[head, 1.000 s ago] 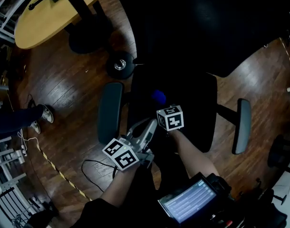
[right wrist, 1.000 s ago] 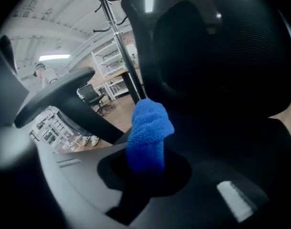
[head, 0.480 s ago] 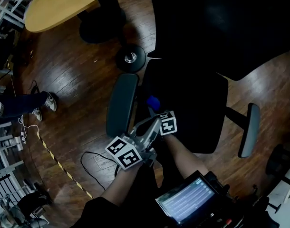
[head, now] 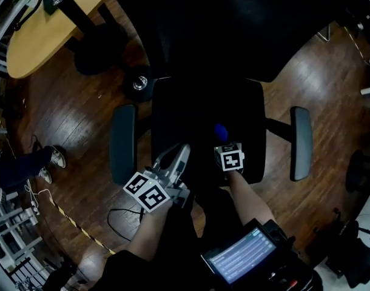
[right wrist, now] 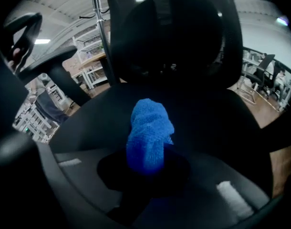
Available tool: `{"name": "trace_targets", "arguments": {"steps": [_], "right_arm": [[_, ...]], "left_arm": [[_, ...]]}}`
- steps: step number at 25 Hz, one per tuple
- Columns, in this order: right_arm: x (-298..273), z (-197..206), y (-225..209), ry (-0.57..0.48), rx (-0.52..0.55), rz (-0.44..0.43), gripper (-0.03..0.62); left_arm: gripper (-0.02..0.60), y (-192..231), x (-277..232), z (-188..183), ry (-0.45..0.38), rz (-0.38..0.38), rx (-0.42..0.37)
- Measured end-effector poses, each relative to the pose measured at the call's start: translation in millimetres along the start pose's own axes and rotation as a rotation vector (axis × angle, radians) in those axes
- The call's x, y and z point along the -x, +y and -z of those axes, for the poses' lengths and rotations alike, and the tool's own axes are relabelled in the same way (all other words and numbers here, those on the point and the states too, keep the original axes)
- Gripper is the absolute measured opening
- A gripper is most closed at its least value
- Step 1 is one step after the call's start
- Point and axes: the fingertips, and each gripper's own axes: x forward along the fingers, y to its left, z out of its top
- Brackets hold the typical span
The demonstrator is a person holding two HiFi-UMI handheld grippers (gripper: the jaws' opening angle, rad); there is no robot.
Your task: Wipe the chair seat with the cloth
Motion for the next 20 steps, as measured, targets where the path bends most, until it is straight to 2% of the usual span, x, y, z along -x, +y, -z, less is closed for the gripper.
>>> {"name": "trace_targets", "arguments": {"steps": [4,8,15,20], "right_arm": [[39,20,-73,-0.002,-0.08,0.123,0.048],[72,33,-118,0.0,-0.094,0.199,0.048],[84,39,-135,-0.016,-0.083,0.228,0.048],[86,39,-137,-0.023,-0.123,0.228,0.048]], "left_arm": [[-0.006,-13,-21,5,0.006,0.037,0.036],[-0.006,-25,-35,16,0.037,0.058,0.037],[-0.006,-30,-47,25,0.066,0.072,0.021],[-0.006,-25,-49,26,0.069,0.065,0.003]]}}
